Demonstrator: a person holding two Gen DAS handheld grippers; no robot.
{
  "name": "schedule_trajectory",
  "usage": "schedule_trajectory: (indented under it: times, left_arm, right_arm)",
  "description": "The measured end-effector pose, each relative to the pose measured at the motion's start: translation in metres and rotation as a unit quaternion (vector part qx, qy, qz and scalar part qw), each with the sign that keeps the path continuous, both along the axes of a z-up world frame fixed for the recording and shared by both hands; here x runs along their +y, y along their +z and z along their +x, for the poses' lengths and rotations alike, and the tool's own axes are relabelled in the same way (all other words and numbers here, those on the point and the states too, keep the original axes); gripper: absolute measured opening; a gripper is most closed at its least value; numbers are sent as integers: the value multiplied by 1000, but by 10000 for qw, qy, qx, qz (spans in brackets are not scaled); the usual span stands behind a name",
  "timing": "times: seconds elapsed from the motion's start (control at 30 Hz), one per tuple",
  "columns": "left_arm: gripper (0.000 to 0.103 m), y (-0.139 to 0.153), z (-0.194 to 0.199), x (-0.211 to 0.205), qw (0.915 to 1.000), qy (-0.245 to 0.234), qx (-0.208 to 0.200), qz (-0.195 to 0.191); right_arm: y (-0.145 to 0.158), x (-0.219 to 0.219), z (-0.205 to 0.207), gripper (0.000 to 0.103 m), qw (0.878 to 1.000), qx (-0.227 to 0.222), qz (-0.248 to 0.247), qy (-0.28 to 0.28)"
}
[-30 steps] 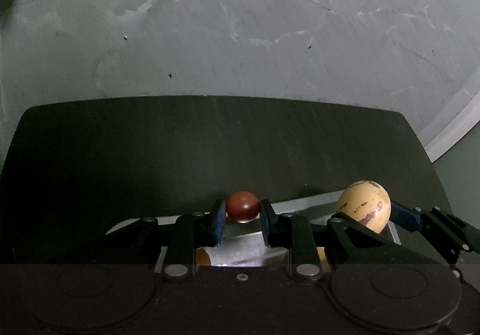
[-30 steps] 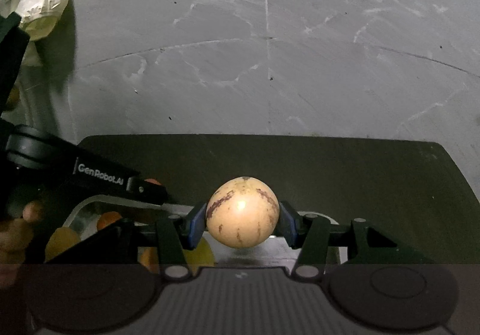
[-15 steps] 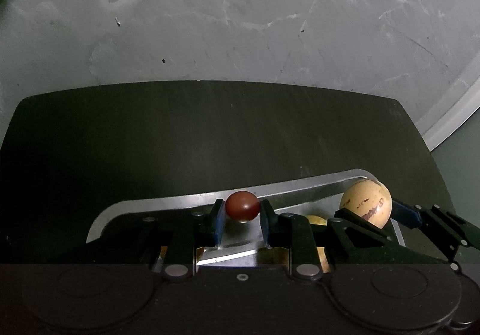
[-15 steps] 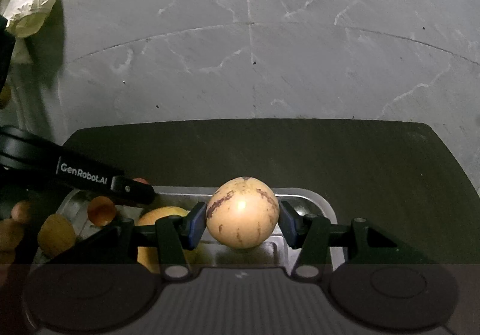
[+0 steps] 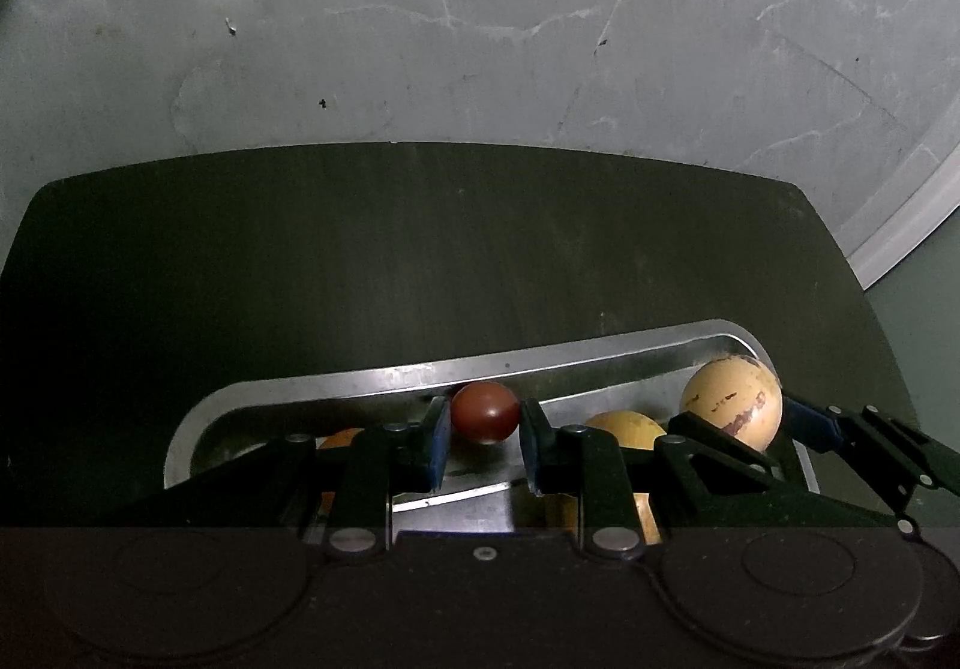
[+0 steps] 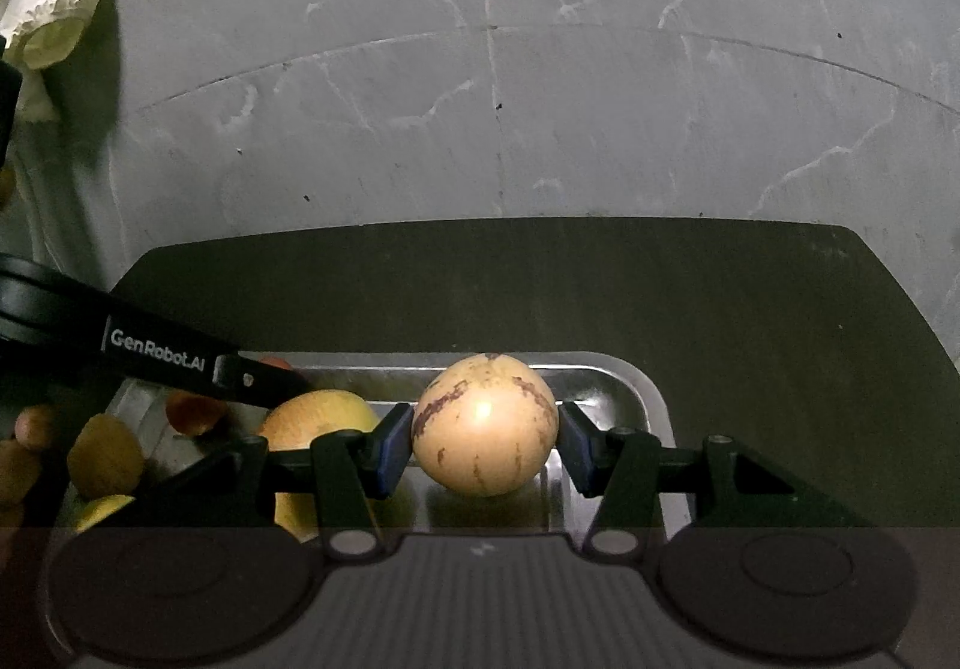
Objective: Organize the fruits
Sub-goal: 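Carry the red fruit and cream striped fruit over the tray with both tools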
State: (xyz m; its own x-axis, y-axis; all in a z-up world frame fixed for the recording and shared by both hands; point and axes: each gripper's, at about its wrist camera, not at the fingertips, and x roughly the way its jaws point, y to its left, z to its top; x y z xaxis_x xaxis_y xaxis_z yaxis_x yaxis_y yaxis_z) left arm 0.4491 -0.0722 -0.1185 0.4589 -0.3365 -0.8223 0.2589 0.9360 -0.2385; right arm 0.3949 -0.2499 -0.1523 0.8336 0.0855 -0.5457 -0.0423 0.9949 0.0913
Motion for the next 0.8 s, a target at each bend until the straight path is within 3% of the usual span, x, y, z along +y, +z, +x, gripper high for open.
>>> schedule_trajectory:
  times: [0.8]
  left_arm:
    - [26, -7, 4, -9, 9998, 65, 135, 88]
  right_arm:
    - [-10, 1, -19, 56, 9997, 252, 74, -1]
